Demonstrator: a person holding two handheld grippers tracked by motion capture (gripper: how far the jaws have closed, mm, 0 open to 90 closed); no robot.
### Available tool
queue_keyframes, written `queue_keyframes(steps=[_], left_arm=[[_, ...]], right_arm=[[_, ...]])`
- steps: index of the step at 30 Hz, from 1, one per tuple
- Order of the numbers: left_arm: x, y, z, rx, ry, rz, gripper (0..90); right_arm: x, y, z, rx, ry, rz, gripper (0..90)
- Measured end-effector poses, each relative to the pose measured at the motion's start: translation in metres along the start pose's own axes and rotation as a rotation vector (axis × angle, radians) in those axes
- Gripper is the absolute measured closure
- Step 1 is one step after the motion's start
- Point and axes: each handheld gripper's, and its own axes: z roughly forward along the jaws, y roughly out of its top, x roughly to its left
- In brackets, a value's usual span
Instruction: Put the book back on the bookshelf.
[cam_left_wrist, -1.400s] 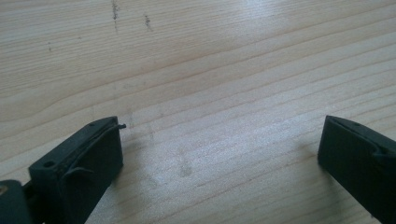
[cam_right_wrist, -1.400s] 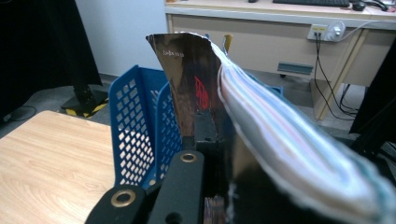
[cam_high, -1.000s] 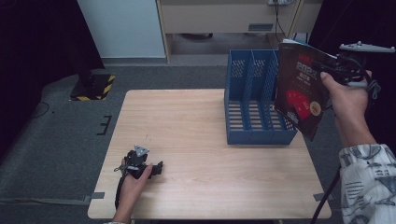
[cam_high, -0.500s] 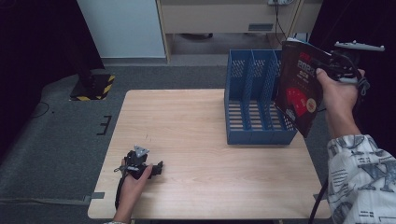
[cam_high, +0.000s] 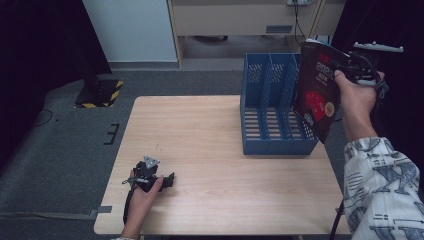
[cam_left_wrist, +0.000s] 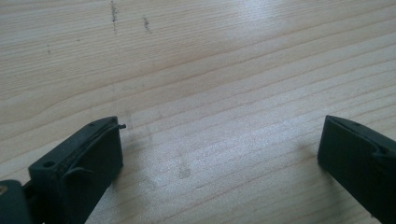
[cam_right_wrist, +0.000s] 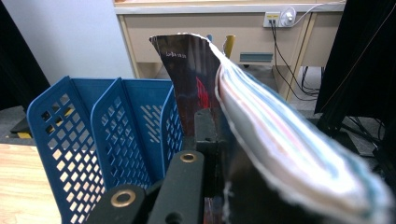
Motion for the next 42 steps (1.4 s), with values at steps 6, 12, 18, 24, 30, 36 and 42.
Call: queue_keyframes(steps=[6,12,18,24,30,36,42], left_arm=[[0.000,0.000,0.000,0.000,-0.001,0.001,0.0],[0.000,0.000,0.000,0.000,-0.001,0.001,0.0],[0.000,0.000,0.000,0.000,-0.001,0.001,0.0],[0.000,0.000,0.000,-0.001,-0.002,-0.001,0.0],[0.000,0.000,0.000,-0.001,-0.003,0.000,0.0],[0.000,0.000,0.000,-0.001,-0.003,0.000,0.0],[-0.001,0.000,0.000,-0.001,-0.003,0.001,0.0]], right_arm=[[0.003,0.002,0.006,-0.003,0.002,-0.003,87.0],[0.008,0.004,0.012,0.001,0.010,-0.009,87.0],[0.012,0.007,0.017,0.018,0.015,-0.020,87.0],[0.015,0.006,0.022,0.023,0.015,-0.026,87.0],[0.013,0.005,0.025,0.012,0.009,-0.018,87.0],[0.011,0.000,0.029,0.002,0.008,-0.014,87.0],[0.011,-0.003,0.033,-0.009,-0.001,-0.028,87.0]])
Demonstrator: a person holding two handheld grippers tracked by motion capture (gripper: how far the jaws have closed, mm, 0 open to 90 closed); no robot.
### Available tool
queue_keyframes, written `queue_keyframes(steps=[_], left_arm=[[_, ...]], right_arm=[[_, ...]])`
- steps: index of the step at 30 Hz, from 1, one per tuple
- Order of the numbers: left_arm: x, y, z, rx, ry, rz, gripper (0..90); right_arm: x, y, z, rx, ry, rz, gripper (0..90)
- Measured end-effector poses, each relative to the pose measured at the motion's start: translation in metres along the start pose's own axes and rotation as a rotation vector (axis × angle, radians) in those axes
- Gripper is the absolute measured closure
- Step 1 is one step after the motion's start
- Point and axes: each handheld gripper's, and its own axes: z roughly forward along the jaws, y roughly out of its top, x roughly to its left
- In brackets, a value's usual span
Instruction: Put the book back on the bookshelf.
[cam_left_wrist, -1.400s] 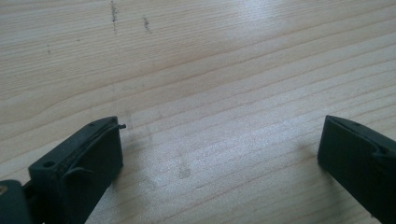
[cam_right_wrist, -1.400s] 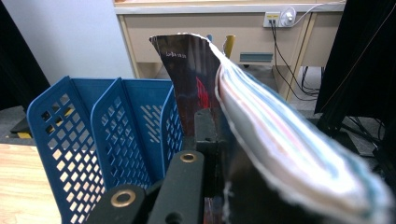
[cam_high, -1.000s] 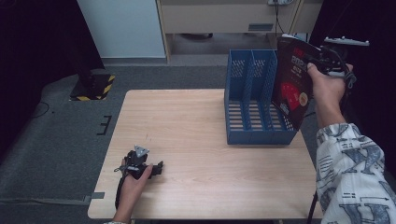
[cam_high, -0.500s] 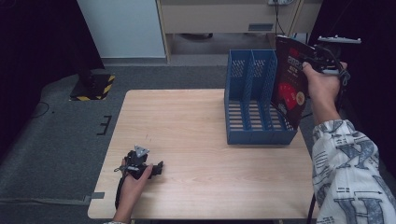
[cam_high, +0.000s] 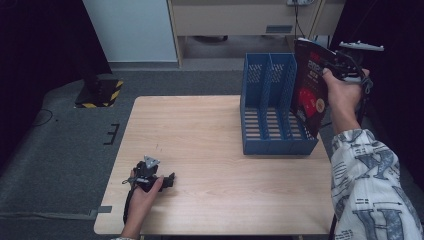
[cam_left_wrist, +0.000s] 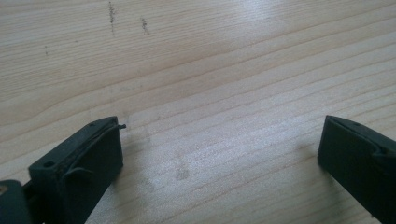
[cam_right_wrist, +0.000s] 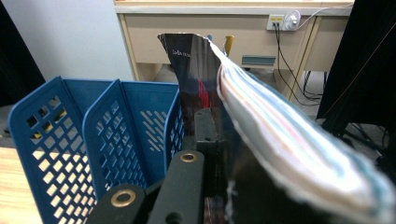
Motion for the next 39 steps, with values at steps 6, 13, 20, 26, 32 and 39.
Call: queue_keyframes(steps=[6,13,20,26,32,39], left_arm=[[0.000,0.000,0.000,0.001,-0.001,0.003,0.0],[0.000,0.000,0.000,0.001,-0.001,0.003,0.0],[0.000,0.001,0.001,0.001,-0.002,0.004,0.0],[0.000,0.001,0.001,-0.001,-0.002,0.004,0.0],[0.000,0.001,0.001,-0.001,-0.002,0.004,0.0],[-0.001,0.001,0.001,0.001,-0.004,0.005,0.0]], right_arm=[[0.004,-0.001,0.007,-0.008,0.004,-0.004,87.0],[0.009,-0.006,0.013,-0.036,0.001,0.003,87.0],[0.002,-0.014,0.012,-0.050,-0.008,0.022,87.0],[0.001,-0.024,0.013,-0.076,0.002,0.031,87.0],[0.004,-0.030,0.013,-0.077,0.002,0.025,87.0],[0.003,-0.044,0.015,-0.073,0.010,0.042,86.9]])
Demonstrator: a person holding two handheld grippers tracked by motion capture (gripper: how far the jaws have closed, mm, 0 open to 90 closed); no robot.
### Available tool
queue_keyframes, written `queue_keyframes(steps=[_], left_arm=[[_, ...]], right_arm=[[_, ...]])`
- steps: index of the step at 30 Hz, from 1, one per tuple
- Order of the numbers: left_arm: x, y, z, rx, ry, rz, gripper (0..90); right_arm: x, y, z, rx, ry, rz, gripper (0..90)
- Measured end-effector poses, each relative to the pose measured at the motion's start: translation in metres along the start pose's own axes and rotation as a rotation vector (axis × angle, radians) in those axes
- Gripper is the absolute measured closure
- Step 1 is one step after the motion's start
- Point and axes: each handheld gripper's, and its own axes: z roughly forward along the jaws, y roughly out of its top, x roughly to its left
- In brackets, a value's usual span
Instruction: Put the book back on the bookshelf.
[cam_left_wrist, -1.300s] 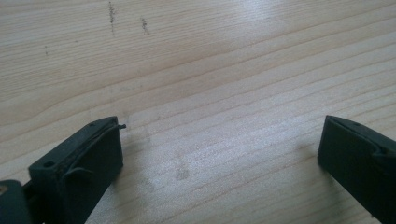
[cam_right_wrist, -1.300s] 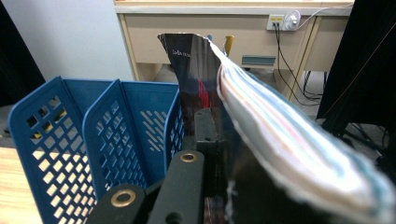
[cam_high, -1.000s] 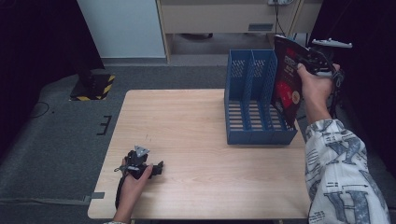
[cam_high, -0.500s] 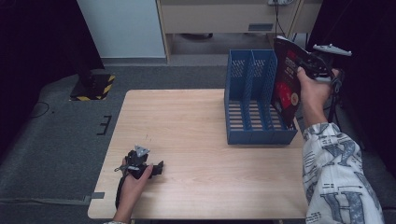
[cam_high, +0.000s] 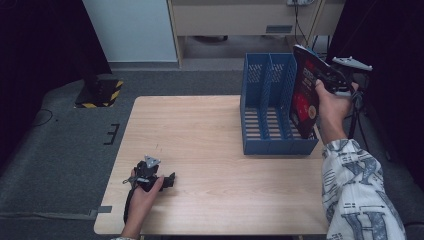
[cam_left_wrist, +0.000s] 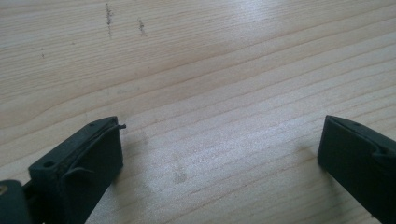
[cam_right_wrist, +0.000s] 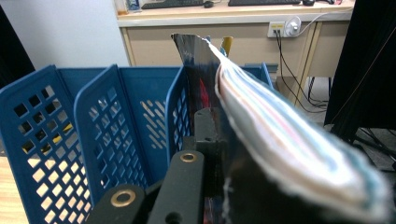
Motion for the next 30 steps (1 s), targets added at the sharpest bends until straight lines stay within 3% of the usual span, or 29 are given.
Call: queue_keyframes(steps=[19,30], left_arm=[[0.000,0.000,0.000,0.000,-0.001,0.001,0.0],[-0.001,0.000,0.000,0.000,0.000,0.000,0.0]], right_arm=[[0.004,-0.018,0.001,0.108,0.020,-0.045,86.1],[0.001,-0.024,-0.008,0.125,0.047,-0.061,85.3]])
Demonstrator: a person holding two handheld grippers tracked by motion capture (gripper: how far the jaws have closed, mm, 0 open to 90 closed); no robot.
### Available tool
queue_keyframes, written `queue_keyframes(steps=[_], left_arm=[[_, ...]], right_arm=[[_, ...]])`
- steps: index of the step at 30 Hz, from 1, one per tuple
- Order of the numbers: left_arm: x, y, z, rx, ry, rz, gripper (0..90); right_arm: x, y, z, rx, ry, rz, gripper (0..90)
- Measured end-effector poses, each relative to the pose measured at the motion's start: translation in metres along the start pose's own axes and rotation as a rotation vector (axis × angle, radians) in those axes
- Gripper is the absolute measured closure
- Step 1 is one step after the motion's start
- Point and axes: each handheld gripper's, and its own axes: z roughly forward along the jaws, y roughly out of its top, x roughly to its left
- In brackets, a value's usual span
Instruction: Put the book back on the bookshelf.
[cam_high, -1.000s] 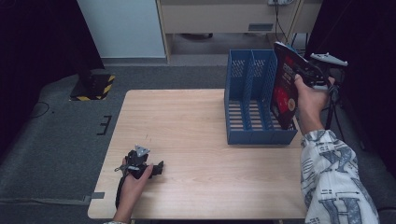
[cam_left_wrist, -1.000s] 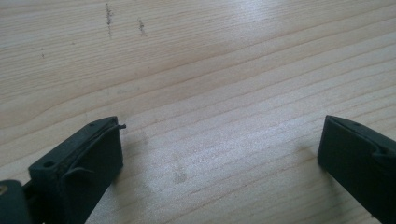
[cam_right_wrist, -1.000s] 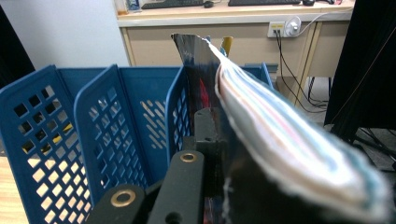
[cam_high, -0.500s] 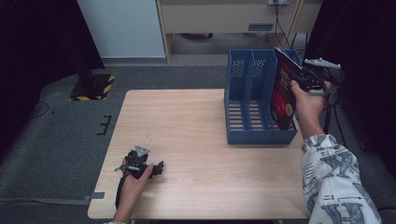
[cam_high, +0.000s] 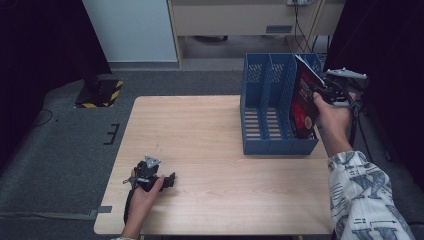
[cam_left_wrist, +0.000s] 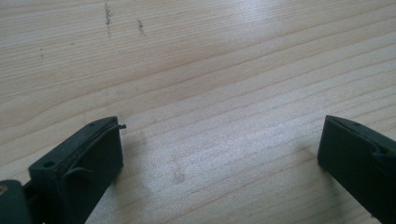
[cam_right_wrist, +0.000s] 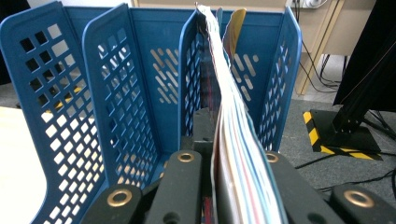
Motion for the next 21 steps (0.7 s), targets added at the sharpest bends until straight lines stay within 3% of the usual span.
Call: queue_keyframes(steps=[7,21], left_arm=[[-0.0001,0.0000,0.0000,0.000,0.000,0.000,0.0],[-0.0003,-0.0001,-0.0001,0.001,-0.001,0.001,0.0]], right_arm=[[-0.0016,-0.0032,-0.0031,0.023,0.009,-0.003,84.3],[0.0058,0.0027,-0.0069,0.080,0.031,-0.060,80.9]])
